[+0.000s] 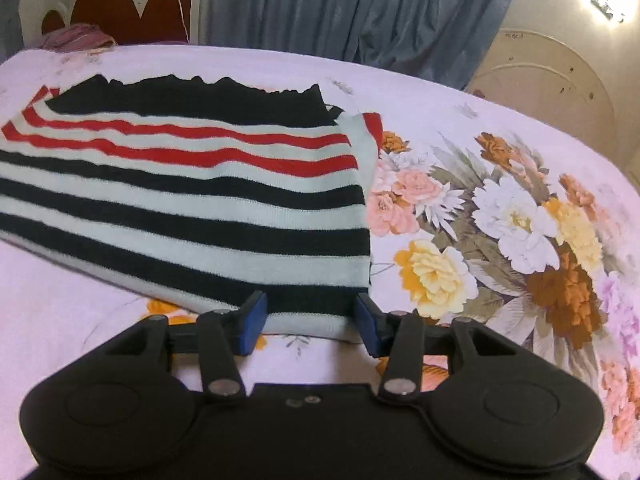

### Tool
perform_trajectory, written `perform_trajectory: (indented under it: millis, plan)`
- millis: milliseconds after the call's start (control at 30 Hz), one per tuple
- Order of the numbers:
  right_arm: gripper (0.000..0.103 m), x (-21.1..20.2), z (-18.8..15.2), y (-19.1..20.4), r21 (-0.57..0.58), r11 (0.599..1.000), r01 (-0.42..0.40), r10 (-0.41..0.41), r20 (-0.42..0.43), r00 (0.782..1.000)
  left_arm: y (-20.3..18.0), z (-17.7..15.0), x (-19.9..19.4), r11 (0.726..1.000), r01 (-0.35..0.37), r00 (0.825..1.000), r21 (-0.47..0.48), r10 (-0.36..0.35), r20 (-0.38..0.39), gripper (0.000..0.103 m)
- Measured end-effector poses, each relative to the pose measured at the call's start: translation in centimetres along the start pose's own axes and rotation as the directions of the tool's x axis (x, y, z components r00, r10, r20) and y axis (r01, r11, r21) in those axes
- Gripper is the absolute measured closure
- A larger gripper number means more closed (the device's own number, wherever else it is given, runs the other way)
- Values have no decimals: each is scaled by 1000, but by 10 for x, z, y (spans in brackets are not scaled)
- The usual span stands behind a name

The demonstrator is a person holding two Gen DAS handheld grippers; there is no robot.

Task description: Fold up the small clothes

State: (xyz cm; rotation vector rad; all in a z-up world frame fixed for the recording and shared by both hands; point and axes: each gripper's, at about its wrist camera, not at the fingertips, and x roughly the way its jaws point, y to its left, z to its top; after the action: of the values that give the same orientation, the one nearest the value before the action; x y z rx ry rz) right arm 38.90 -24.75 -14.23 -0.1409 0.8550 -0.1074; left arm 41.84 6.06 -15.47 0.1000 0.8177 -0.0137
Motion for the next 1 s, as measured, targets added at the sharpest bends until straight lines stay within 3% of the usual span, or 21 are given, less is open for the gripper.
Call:
perform_trajectory:
  millis: [200, 300, 367, 433, 533, 667, 800, 833, 933, 967, 1000]
  plan:
    - [63, -38, -6, -8, 75, 994, -85, 76, 112, 991, 1, -14, -29, 998, 10, 999, -69, -8, 31, 29]
    - [80, -47, -13, -5, 69, 990, -126, 116, 140, 983, -1, -27, -34, 997, 19, 999, -80, -16, 35, 29]
    - [91, -51, -14, -2, 74, 984, -160, 147, 159, 976, 3, -35, -32, 989, 49, 999, -136, -47, 23, 31]
    - [93, -51, -12, 4, 72, 981, -178, 164, 169, 972, 13, -41, -25, 964, 96, 995, -249, -93, 23, 42]
    - [93, -45, 1, 17, 46, 978, -201, 190, 179, 965, 34, -42, -13, 891, 167, 986, -422, -147, 80, 44]
    - [93, -26, 30, 33, 53, 972, -228, 216, 182, 959, 62, -40, 9, 743, 267, 964, -613, -210, 165, 44]
    - [94, 0, 65, 57, 54, 966, -254, 241, 173, 955, 76, -43, 29, 597, 345, 938, -724, -246, 245, 44]
    - [94, 6, 71, 63, 54, 964, -262, 250, 170, 953, 78, -44, 34, 567, 361, 932, -740, -250, 263, 47]
    - [95, 22, 88, 82, 39, 961, -274, 265, 152, 952, 84, -48, 50, 506, 355, 933, -786, -248, 261, 79]
    - [95, 26, 91, 88, 33, 960, -277, 269, 147, 952, 86, -50, 55, 481, 366, 928, -797, -258, 270, 82]
    - [95, 29, 93, 93, 23, 961, -274, 269, 142, 953, 87, -50, 58, 475, 372, 925, -798, -262, 275, 83]
